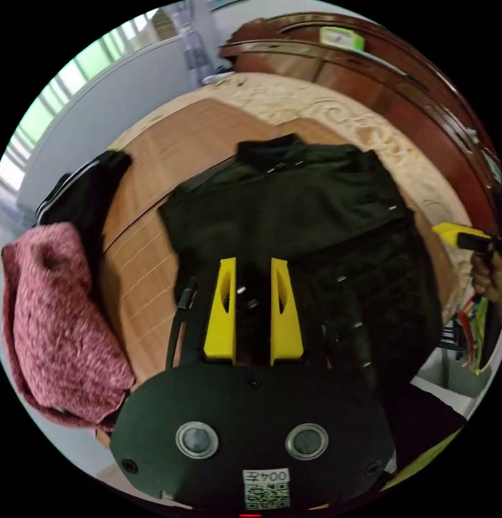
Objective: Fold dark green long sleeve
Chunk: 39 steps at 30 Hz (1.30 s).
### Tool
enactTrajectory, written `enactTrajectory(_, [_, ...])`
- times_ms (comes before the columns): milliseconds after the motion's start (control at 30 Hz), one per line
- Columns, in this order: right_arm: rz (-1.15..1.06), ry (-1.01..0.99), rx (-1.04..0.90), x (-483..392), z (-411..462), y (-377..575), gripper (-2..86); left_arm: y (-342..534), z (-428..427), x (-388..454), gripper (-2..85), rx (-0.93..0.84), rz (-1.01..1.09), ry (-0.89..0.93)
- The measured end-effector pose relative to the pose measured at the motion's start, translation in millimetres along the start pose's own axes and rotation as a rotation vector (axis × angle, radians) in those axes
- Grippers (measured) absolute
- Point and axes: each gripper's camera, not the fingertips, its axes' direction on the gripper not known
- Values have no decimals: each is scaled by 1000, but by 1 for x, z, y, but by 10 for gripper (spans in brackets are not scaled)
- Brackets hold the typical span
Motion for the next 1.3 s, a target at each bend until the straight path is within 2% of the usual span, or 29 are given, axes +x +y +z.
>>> enactTrajectory(167, [-144,-93,-238,-73,89,-76,94,19,15,-35,110,-32,-19,-25])
enactTrajectory(233, [-184,-117,-261,-100,115,-102,93,18,21,-38,118,-16,-6,-20])
enactTrajectory(467, [-400,182,-230,-198,198,-208,117,13,16,-29,119,89,55,40])
enactTrajectory(667, [-505,254,-253,-242,263,-287,160,9,16,-13,128,128,167,90])
enactTrajectory(933, [-578,310,-312,-261,327,-340,154,-6,36,-6,129,57,145,84])
enactTrajectory(1067, [-595,252,-330,-258,345,-359,141,-9,41,1,131,49,140,69])
enactTrajectory(1200, [-582,222,-385,-250,360,-369,134,-7,43,-4,128,50,109,126])
enactTrajectory(1300, [-593,192,-411,-245,367,-372,111,-2,43,-5,121,77,156,142])
